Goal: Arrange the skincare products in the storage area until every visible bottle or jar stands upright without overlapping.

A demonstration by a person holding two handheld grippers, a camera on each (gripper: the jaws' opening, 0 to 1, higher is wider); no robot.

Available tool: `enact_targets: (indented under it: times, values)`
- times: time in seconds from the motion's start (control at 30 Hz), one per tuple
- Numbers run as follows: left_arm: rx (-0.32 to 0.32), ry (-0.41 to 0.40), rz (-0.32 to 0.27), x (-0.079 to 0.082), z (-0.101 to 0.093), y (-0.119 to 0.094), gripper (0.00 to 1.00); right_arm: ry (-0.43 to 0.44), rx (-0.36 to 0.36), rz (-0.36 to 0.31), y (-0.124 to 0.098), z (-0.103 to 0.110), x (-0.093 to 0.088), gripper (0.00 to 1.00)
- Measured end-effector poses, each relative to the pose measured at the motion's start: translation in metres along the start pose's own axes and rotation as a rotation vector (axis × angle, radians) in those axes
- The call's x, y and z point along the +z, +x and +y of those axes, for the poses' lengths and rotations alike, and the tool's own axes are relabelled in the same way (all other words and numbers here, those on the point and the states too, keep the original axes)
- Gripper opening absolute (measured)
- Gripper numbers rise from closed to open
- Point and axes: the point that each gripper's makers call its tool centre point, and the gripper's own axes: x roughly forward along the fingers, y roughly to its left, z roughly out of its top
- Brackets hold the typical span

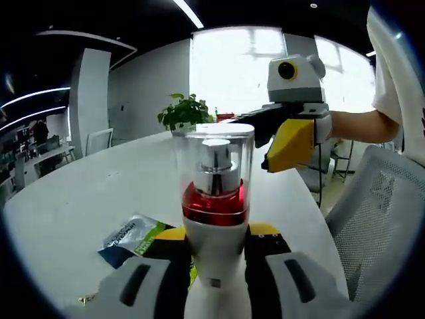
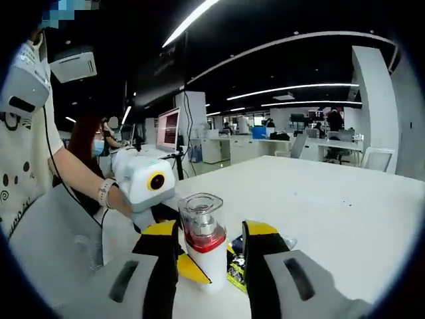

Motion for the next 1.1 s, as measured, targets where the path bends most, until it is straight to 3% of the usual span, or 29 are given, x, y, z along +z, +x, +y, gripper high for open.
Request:
enact_targets:
  times: [0.27,0.77,0.8,1.1]
  values:
    - [-0.009,0.001,0.000,0.001,0.001,0.006,0.28,-0.040,0.003,0.016,0.019,0.002,0.000,0.35]
    - [-0.014,0.015,0.002,0.003,0.000,0.016,0.29,-0.053,0.001,0.027,0.013,-0.033,-0.006,0.32]
    - [-0.013,0.019,0.001,0.003,0.000,0.016,0.29,-0.051,0.001,0.026,0.013,-0.025,-0.004,0.32]
    - [-0.005,0.016,-0.003,0.004,0.002,0.017,0.33,-0.036,0.001,0.031,0.013,-0.019,-0.004,0.36]
